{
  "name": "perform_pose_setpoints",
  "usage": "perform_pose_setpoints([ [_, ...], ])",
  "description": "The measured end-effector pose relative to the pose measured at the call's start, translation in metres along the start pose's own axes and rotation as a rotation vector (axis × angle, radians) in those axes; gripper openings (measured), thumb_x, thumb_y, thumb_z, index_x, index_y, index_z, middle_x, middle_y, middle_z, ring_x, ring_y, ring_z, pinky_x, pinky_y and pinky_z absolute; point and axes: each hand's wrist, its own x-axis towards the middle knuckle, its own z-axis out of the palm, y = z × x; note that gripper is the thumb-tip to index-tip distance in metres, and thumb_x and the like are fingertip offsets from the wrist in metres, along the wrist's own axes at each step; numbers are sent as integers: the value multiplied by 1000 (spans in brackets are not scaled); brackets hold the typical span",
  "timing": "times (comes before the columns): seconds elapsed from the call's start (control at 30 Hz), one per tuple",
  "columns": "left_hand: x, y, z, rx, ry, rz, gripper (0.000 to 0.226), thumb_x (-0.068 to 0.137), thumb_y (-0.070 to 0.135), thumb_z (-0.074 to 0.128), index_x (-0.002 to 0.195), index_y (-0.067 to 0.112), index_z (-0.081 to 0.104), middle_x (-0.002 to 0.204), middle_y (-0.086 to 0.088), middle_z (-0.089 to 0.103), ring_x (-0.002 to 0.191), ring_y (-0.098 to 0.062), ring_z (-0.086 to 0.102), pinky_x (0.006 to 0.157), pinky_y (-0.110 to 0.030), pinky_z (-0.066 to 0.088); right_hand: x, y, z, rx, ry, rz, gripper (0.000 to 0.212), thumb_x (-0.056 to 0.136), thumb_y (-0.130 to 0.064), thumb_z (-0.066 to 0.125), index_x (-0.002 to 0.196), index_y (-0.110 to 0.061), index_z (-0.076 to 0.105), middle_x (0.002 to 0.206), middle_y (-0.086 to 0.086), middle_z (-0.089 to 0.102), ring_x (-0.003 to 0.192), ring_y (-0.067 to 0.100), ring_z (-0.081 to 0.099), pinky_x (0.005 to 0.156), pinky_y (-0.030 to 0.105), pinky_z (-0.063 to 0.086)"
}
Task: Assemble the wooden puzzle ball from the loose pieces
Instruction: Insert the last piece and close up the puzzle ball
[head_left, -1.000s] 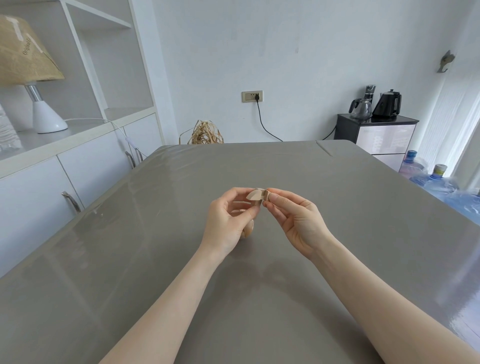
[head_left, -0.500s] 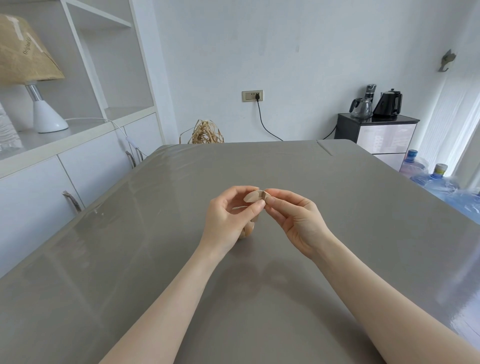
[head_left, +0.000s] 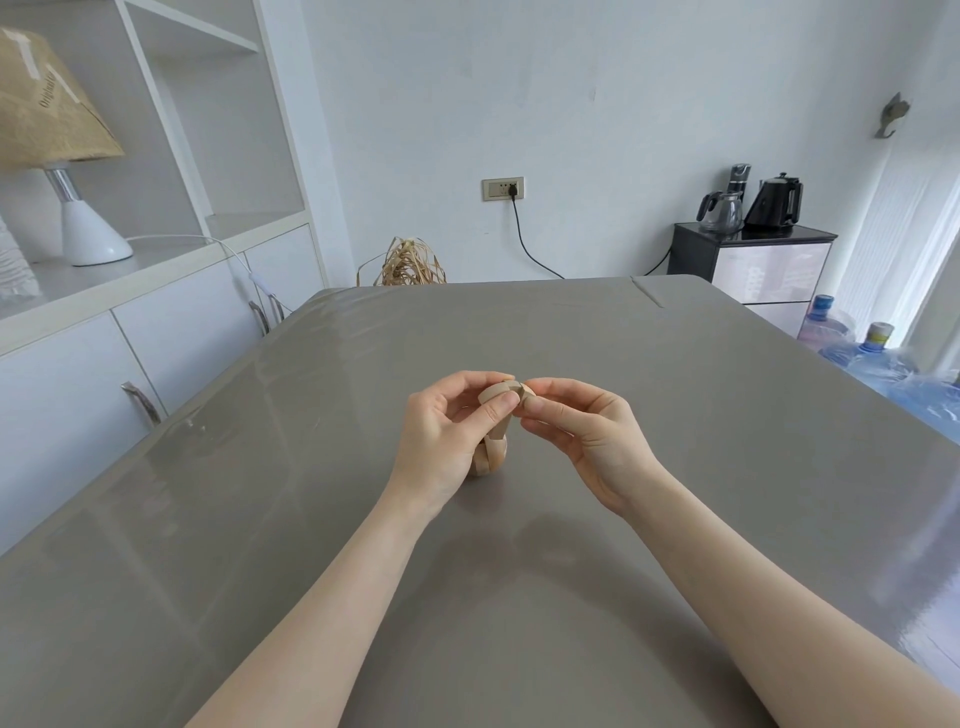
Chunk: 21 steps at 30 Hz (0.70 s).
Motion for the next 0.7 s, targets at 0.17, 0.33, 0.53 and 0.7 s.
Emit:
perform_pose_setpoints([
  [0.17,-2,0,1,-25,11,-3,8,85,6,67,90,11,69,78,-22,62,63,-26,53,53,-23,42,1,1,0,-2,-22,-21,21,66,-14,73,86,-8,72,87,5,74,84,14,69,79,22,55],
  [0.33,-2,-1,5,-73,40,-15,11,84,5,68,93,10,70,78,-15,63,67,-24,52,52,-20,42,2,0,-1,8,-12,-41,19,68,-12,72,87,-8,71,87,4,74,86,15,69,78,23,55],
  [0.53,-2,-6,8,-50,75,8,14,83,4,69,96,9,71,75,6,73,66,-14,60,56,-18,48,2,5,0,-19,7,-56,14,80,1,68,90,-10,69,90,7,71,85,18,66,75,24,54],
  [0.7,0,-5,4,8,76,33,9,86,10,66,92,14,72,95,-3,69,57,-3,60,53,-16,47,1,5,4,-69,-55,-40,21,86,-3,63,106,-6,69,97,5,73,91,15,69,74,22,53],
])
